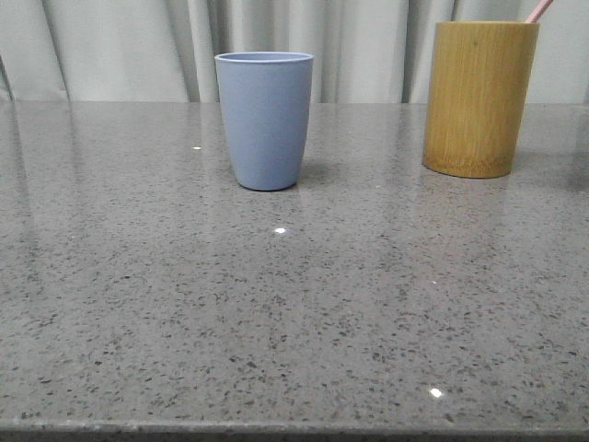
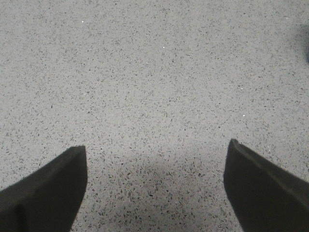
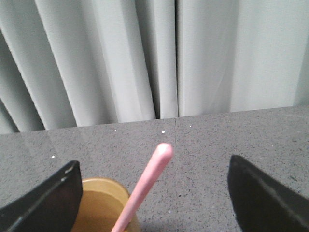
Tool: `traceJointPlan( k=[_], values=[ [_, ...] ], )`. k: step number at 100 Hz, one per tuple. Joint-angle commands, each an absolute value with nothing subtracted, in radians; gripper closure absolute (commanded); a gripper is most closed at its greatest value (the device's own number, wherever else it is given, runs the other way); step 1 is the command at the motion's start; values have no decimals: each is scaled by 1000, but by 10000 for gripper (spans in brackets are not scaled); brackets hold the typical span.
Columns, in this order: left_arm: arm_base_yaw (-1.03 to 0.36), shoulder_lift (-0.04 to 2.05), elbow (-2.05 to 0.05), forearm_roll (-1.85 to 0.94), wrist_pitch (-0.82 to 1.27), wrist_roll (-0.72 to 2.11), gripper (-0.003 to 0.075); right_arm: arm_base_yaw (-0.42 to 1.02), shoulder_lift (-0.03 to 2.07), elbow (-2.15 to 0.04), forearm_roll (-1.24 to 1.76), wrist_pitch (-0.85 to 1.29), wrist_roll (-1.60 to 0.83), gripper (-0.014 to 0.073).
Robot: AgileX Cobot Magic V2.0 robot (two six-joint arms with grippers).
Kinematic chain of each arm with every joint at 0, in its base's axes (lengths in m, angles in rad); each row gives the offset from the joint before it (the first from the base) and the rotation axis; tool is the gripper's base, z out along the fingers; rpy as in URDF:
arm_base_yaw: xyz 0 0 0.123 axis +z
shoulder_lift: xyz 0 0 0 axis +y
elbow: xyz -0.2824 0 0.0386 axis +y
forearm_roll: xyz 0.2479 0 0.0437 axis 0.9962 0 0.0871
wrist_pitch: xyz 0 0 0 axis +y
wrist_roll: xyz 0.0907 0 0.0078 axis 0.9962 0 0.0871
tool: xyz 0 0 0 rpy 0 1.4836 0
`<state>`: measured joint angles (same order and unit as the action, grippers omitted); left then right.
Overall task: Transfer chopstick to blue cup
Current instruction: 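Grasp the pink chopstick with the right gripper and lift it out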
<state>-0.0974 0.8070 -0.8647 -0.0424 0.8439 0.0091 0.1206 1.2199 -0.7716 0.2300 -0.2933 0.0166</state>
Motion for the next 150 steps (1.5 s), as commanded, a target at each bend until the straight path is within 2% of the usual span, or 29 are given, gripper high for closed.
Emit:
traceJointPlan(
  k=[1, 18, 28, 65, 85, 95, 122, 150],
  values=[
    [-94, 800, -888, -49, 782, 0, 153, 118, 1227, -801, 237, -429, 29, -20],
    [-94, 800, -888, -49, 782, 0, 153, 118, 1269, -801, 237, -494, 105, -14],
    [-94, 800, -888, -49, 782, 0, 153, 118, 1291, -801, 237, -503, 144, 30],
    [-94, 800, -888, -49, 782, 0, 153, 120, 1306, -801, 237, -532, 165, 377],
    [-94, 800, -888, -49, 782, 0, 153, 120, 1306, -806, 236, -576, 259, 587],
    [-94, 800, -888, -49, 782, 0, 153, 120, 1306, -816, 224, -575, 296, 664],
    [-94, 800, -888, -49, 787, 0, 153, 122, 1286, -948, 129, -500, 307, 661],
    [-94, 800, -888, -49, 789, 0, 153, 122, 1249, -1242, 22, -102, 306, 661]
  ],
)
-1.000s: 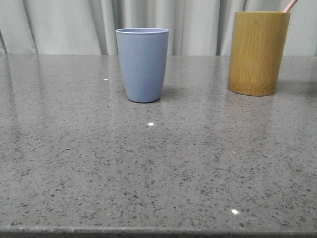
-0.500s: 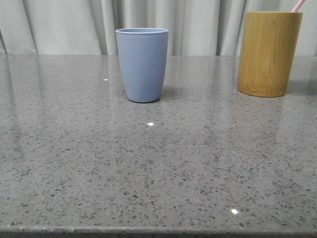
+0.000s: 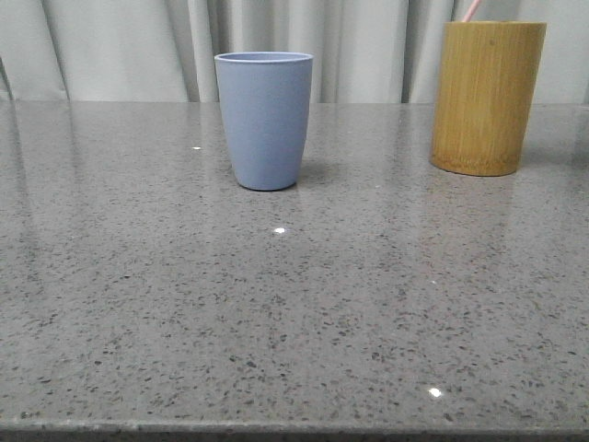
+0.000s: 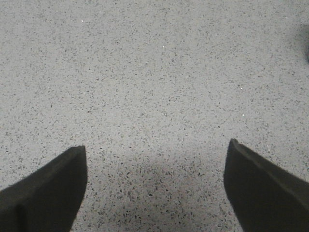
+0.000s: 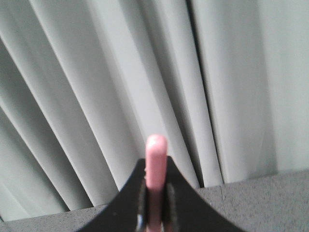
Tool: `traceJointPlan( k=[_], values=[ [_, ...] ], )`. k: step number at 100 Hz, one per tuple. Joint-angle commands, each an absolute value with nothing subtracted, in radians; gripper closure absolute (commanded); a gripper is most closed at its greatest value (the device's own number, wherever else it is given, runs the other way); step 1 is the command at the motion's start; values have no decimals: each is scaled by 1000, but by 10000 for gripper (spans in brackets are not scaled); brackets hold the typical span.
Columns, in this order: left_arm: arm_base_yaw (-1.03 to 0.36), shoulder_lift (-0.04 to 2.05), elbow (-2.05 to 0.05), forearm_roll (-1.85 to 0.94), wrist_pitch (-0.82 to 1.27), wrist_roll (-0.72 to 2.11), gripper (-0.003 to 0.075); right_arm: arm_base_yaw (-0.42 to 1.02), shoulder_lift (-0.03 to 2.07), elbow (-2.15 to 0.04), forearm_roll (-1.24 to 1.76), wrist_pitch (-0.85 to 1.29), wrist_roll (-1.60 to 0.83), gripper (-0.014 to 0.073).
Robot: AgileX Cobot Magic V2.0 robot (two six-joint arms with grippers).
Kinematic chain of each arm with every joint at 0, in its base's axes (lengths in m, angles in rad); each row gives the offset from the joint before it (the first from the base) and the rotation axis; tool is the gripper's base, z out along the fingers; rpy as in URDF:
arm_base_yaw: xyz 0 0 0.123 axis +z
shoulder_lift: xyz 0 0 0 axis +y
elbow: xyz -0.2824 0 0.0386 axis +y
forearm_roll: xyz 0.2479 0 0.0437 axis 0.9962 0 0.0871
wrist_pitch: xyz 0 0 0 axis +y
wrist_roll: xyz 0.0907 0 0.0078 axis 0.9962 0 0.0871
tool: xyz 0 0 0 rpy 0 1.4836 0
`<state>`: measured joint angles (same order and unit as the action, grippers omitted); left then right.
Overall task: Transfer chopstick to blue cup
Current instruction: 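Grasp the pink chopstick with the right gripper and lift it out, then lower the pink chopstick into the blue cup and open the right gripper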
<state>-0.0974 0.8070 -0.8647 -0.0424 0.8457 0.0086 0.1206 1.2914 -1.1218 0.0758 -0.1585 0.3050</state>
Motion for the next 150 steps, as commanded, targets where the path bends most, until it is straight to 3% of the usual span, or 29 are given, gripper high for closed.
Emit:
traceJointPlan(
  k=[1, 22, 68, 108, 117, 136, 142, 150],
  values=[
    [-94, 800, -888, -49, 789, 0, 153, 123, 1249, -1259, 18, -80, 306, 661],
    [-94, 800, -888, -49, 789, 0, 153, 191, 1249, -1430, 0, 139, 306, 661],
    [-94, 800, -888, -49, 789, 0, 153, 507, 1362, -1432, 0, 57, 306, 661],
    [-94, 800, -888, -49, 792, 0, 153, 579, 1515, -1432, 0, 38, 306, 650],
    [-94, 800, -888, -49, 792, 0, 153, 579, 1527, -1432, 0, 37, 306, 536],
    [-94, 800, -888, -49, 792, 0, 153, 579, 1527, -1432, 0, 37, 306, 83],
    [-94, 800, -888, -49, 792, 0, 153, 579, 1524, -1432, 0, 51, 305, 25],
    [-94, 800, -888, -49, 792, 0, 153, 579, 1513, -1432, -8, 86, 304, 22]
  ],
)
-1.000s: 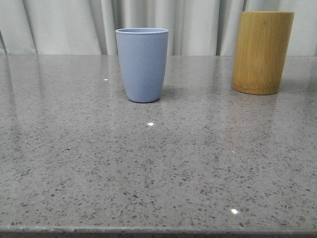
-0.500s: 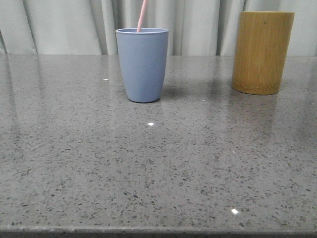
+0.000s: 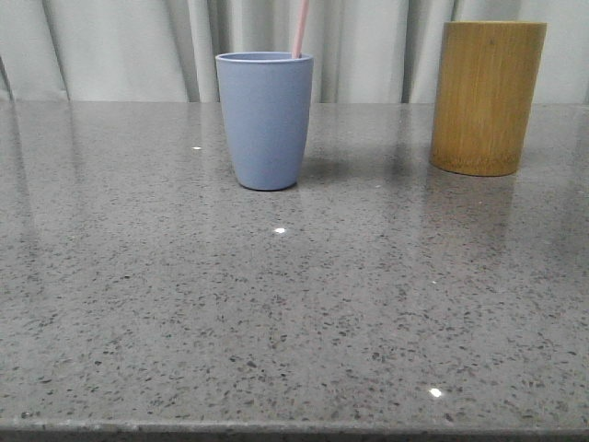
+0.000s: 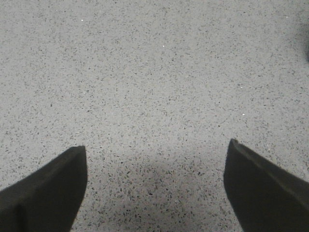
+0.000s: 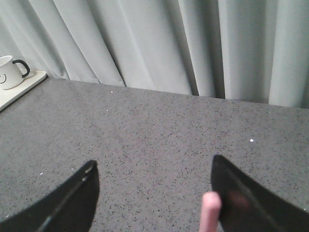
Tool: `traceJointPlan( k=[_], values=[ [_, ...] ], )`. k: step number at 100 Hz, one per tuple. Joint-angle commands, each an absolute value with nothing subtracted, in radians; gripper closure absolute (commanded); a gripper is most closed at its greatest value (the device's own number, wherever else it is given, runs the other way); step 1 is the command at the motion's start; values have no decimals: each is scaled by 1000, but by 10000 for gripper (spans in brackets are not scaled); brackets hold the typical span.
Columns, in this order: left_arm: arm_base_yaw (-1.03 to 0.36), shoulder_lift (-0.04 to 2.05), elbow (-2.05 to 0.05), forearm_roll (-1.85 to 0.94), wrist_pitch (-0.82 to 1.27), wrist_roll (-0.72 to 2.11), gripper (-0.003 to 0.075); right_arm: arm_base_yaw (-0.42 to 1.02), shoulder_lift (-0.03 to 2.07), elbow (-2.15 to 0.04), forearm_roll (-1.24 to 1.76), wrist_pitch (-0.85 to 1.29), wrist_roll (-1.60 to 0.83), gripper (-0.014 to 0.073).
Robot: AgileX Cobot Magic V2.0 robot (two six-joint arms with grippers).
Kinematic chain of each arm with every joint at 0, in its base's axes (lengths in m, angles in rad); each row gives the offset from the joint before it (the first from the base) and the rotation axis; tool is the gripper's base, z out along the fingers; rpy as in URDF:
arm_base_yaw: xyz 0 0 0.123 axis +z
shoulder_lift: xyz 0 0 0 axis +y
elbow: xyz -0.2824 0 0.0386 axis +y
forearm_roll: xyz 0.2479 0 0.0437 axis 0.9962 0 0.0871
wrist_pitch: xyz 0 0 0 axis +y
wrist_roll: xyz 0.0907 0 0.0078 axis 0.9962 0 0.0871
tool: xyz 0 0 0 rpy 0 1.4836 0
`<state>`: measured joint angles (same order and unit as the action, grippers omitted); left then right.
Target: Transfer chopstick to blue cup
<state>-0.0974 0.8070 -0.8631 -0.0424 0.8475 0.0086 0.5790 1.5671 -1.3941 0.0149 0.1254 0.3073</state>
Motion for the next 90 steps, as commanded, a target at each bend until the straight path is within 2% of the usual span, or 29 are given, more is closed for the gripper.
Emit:
traceJointPlan(
  k=[1, 22, 36, 56, 90],
  values=[
    [-94, 800, -888, -49, 794, 0, 153, 579, 1511, -1432, -8, 91, 304, 22],
    [-94, 800, -888, -49, 794, 0, 153, 552, 1426, -1430, -113, 269, 304, 28],
    [-94, 800, -888, -49, 797, 0, 153, 511, 1329, -1386, -204, 340, 304, 83],
    [-94, 800, -888, -49, 817, 0, 153, 412, 1145, -1249, -254, 482, 304, 106],
    [-94, 800, -888, -49, 820, 0, 153, 296, 809, -932, -267, 597, 307, 106]
  ],
)
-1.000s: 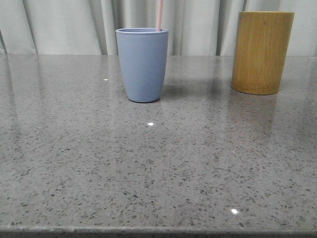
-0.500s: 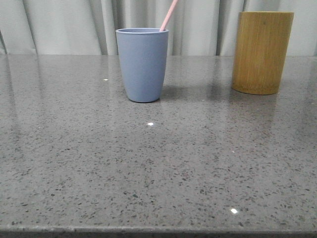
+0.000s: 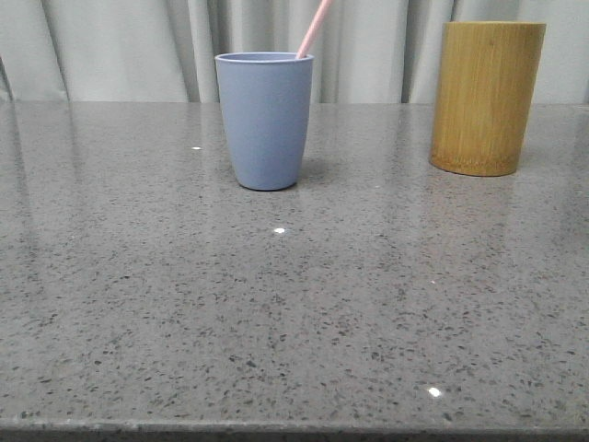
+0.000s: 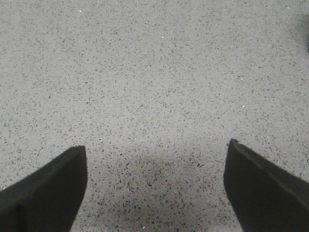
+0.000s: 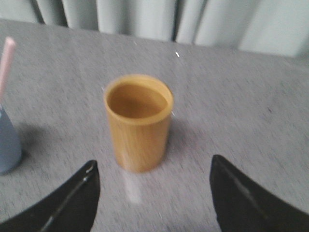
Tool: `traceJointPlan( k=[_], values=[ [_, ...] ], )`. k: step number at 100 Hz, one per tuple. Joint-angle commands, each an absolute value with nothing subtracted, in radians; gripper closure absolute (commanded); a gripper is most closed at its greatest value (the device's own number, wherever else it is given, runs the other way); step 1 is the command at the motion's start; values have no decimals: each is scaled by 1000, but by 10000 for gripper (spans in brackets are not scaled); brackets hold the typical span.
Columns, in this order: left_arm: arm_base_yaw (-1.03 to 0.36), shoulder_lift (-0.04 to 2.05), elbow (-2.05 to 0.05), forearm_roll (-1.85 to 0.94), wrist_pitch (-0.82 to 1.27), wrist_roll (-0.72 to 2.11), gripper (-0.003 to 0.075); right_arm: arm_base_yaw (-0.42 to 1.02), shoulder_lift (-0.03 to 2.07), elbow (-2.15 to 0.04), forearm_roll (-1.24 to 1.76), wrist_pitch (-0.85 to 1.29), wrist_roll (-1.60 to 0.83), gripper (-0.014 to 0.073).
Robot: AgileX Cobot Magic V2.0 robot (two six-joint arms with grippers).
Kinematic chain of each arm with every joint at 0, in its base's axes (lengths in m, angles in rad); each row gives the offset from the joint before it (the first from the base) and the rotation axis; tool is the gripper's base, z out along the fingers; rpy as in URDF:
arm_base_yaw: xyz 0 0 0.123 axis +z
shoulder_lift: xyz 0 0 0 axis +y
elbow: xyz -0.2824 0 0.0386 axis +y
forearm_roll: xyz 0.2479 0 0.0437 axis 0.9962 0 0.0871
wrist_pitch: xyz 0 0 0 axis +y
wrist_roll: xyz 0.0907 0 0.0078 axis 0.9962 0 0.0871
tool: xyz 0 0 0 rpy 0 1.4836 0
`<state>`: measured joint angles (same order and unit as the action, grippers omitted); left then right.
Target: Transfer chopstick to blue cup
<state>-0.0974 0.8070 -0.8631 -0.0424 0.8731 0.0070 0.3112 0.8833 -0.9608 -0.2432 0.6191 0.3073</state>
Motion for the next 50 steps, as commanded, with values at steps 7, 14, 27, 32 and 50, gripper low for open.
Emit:
traceJointPlan(
  k=[7, 14, 27, 32, 50],
  values=[
    [-94, 800, -888, -49, 820, 0, 153, 296, 755, -899, -268, 647, 307, 106],
    [-94, 800, -888, -51, 818, 0, 153, 296, 715, -878, -268, 697, 307, 106],
    [-94, 800, -888, -53, 814, 0, 153, 296, 669, -869, -268, 764, 307, 106],
    [-94, 800, -888, -53, 814, 0, 153, 296, 661, -869, -268, 770, 307, 106],
    [-94, 802, -888, -53, 814, 0, 155, 296, 661, -869, -268, 768, 307, 185]
  ],
)
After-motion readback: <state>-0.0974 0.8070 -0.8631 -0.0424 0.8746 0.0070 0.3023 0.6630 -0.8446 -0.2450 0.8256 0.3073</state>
